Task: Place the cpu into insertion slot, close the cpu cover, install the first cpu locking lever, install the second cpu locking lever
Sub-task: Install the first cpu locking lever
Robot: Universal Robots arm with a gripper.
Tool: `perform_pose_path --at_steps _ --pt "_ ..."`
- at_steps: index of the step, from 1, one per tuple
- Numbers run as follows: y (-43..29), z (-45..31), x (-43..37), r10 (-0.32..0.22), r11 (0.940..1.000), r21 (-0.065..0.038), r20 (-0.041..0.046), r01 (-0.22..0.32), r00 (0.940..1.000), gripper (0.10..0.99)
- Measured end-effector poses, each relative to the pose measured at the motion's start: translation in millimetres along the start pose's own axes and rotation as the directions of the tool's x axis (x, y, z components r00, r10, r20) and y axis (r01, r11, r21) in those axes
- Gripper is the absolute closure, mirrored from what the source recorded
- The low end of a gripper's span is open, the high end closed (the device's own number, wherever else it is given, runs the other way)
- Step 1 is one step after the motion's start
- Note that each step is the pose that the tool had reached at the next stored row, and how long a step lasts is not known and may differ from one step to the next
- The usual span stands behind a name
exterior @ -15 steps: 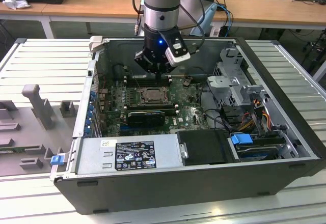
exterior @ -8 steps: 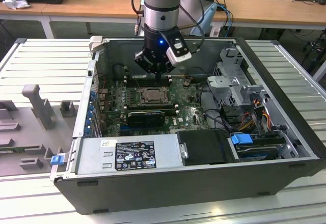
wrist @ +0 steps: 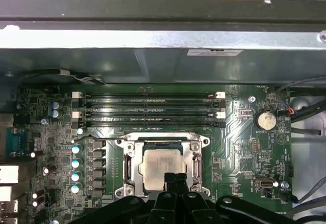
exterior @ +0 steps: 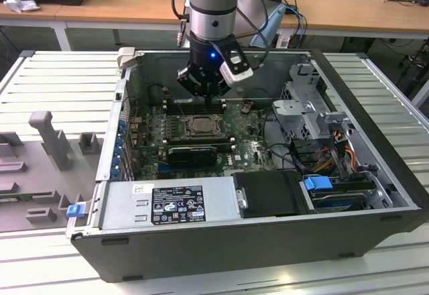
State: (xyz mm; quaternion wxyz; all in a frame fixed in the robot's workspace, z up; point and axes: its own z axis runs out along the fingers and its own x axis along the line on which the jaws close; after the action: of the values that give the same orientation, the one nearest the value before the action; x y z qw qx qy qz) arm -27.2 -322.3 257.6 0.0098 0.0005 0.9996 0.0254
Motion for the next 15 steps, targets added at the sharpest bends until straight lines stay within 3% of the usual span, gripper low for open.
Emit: perform_pose_path --at_steps 8,15 --pt "0.0 0.0 3.4 -0.014 0.9999 0.0 -0.0007 0.014 0.9999 0.98" --pt "0.0 -0.5 24.4 -0.014 0.9999 -0.008 0.0042 0.014 0.9999 0.98"
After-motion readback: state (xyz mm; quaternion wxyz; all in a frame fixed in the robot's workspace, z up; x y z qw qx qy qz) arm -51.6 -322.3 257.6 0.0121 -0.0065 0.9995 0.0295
